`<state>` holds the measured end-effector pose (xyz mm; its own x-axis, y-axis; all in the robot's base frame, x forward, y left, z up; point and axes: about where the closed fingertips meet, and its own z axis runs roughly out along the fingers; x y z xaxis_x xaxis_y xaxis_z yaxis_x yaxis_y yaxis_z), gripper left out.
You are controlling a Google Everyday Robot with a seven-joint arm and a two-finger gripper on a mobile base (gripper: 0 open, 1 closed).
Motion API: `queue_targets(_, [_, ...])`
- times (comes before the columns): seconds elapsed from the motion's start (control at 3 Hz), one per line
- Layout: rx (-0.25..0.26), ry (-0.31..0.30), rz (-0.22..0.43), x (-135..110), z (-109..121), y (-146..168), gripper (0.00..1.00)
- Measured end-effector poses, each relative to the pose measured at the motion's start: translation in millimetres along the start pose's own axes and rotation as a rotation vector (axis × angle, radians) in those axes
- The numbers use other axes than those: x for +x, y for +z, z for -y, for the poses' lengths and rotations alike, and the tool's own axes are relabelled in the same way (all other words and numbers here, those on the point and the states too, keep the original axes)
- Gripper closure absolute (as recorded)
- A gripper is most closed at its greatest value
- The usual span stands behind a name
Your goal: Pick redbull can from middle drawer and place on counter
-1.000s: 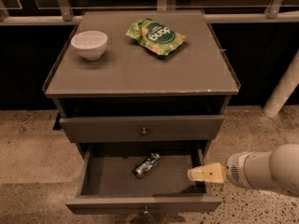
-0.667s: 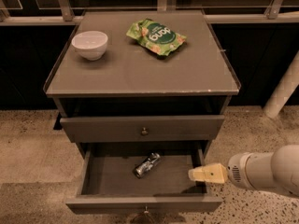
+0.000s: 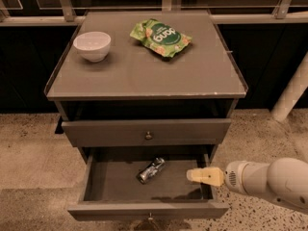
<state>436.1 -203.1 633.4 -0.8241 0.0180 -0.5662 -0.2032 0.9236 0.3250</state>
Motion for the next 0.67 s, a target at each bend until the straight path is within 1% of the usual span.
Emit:
queue_targets(0.33, [-0.079, 0.017, 0.029, -1.9, -6.7, 46.4, 0.00])
queue_targets(0.67, [-0.136, -0.003, 0.078, -1.6, -24.6, 83.5, 0.00])
